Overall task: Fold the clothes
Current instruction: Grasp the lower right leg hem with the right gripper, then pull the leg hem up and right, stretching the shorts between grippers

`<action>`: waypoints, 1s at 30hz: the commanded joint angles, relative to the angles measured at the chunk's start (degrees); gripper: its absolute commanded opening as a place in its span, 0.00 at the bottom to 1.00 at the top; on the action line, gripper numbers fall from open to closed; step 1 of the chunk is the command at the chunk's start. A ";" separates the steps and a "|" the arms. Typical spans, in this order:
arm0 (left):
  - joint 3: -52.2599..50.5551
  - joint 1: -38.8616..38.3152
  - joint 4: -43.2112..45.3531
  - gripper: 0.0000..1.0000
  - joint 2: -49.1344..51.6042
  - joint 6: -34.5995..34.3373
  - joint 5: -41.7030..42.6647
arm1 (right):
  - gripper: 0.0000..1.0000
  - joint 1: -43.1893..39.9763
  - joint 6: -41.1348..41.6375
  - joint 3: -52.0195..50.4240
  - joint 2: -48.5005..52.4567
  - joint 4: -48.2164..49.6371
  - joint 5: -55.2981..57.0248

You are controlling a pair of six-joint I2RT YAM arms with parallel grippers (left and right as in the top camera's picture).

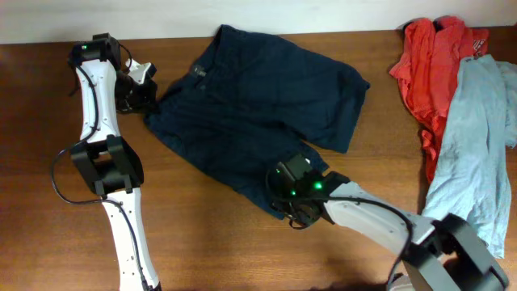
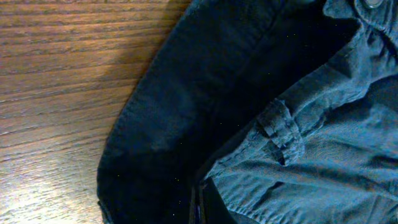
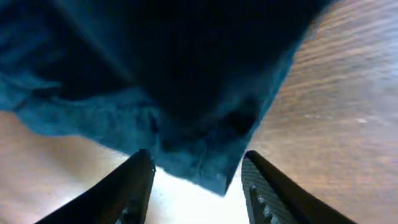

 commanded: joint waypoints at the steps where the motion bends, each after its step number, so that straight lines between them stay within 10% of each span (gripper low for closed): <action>1: 1.33 0.52 -0.04 0.00 -1.55 0.07 -0.42 | 0.49 0.17 0.48 -0.50 2.19 1.03 -1.64; 14: 1.33 0.52 -0.04 0.00 -1.55 0.07 -0.83 | 0.04 0.04 -8.94 -0.37 2.62 7.30 -5.62; 30: 1.36 0.55 -2.08 0.00 -12.68 0.00 -7.72 | 0.04 -22.64 -34.53 8.24 -17.46 -22.45 -10.71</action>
